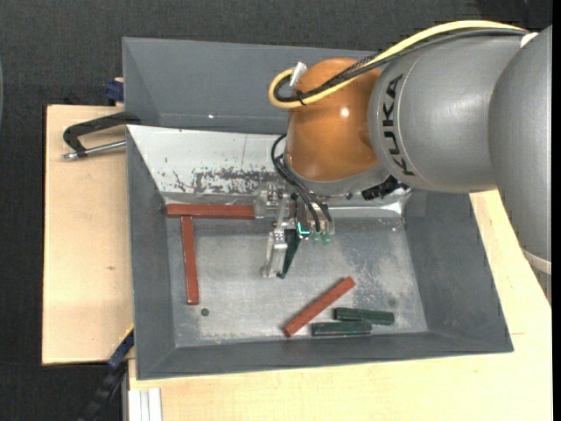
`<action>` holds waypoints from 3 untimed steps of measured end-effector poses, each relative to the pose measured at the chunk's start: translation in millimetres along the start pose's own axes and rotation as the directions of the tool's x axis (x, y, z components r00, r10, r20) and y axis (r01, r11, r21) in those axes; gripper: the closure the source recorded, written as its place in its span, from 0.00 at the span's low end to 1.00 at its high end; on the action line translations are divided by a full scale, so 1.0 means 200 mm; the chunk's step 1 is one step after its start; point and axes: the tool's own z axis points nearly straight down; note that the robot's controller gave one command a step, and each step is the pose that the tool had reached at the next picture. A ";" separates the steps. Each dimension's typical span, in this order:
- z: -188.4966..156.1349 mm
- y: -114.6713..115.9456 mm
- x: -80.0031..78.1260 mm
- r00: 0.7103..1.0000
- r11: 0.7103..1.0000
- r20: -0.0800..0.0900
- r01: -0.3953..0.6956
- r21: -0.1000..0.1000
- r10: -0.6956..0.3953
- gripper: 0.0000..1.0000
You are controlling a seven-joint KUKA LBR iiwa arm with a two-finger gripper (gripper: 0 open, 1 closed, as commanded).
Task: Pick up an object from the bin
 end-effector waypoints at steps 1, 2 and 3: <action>-0.02 0.00 -0.01 1.000 1.000 0.009 -0.001 -0.001 0.001 0.00; 0.03 -0.20 0.02 0.996 0.996 0.009 0.087 -0.001 -0.087 0.00; 0.21 -0.35 -0.04 0.946 0.946 0.010 0.325 0.003 -0.325 0.00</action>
Offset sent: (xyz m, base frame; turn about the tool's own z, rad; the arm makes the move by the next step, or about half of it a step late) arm -0.0159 -0.1487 -0.0374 -0.2826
